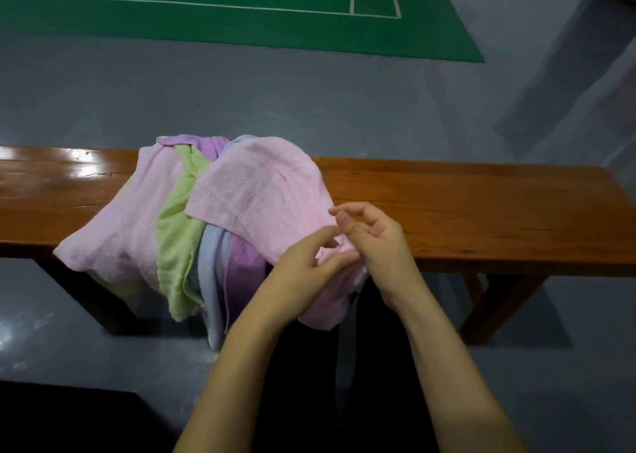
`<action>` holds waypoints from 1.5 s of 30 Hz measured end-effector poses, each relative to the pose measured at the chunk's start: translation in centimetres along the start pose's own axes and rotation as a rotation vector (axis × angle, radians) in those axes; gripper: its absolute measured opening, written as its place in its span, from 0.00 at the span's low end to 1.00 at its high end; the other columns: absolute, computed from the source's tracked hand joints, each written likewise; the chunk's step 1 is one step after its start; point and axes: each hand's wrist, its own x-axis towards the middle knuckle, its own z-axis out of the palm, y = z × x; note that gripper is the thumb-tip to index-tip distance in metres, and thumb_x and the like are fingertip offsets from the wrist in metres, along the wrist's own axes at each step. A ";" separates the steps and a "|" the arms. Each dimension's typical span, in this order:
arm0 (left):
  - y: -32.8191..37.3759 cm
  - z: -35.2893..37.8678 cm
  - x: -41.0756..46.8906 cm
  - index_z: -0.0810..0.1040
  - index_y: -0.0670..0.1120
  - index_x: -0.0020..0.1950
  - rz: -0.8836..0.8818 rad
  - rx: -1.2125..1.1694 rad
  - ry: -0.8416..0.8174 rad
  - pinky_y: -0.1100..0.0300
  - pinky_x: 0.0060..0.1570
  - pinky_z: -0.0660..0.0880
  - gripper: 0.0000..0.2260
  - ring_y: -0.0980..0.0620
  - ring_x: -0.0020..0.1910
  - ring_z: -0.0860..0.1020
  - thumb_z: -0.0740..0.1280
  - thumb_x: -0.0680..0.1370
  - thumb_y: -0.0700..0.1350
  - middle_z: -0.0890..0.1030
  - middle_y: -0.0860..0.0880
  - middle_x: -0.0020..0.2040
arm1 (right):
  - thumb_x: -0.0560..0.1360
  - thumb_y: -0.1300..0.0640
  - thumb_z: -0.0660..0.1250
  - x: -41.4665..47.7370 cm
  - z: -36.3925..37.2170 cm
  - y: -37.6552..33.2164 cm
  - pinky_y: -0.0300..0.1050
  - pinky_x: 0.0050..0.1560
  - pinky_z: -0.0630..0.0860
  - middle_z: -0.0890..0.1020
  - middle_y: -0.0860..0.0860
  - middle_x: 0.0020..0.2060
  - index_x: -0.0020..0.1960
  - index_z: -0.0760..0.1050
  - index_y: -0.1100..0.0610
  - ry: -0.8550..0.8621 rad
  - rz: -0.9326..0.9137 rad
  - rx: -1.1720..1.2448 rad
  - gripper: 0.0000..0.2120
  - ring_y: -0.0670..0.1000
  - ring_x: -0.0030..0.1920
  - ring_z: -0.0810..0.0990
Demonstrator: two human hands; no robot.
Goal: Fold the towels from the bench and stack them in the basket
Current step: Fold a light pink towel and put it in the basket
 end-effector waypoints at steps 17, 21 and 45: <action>0.7 -0.8 0.1 0.78 0.59 0.51 -0.095 0.069 -0.011 0.63 0.48 0.71 0.15 0.57 0.47 0.76 0.66 0.66 0.60 0.81 0.52 0.46 | 0.69 0.52 0.69 -0.3 -1.1 -0.3 0.38 0.38 0.77 0.79 0.65 0.35 0.53 0.77 0.53 -0.176 0.022 -0.070 0.13 0.51 0.35 0.80; 0.3 -1.6 -0.2 0.79 0.58 0.39 -0.071 0.185 0.043 0.59 0.37 0.70 0.04 0.61 0.32 0.73 0.67 0.71 0.57 0.77 0.56 0.30 | 0.70 0.54 0.72 -0.3 -1.1 0.4 0.34 0.30 0.62 0.64 0.54 0.26 0.51 0.79 0.55 -0.197 0.022 -0.288 0.11 0.43 0.28 0.63; 1.8 -1.9 -0.5 0.79 0.54 0.38 0.049 0.084 0.139 0.67 0.38 0.70 0.08 0.61 0.34 0.73 0.69 0.73 0.56 0.79 0.57 0.33 | 0.74 0.64 0.69 -0.7 -2.1 -1.5 0.43 0.43 0.72 0.81 0.65 0.39 0.44 0.81 0.65 -0.168 -0.087 -0.327 0.04 0.50 0.39 0.76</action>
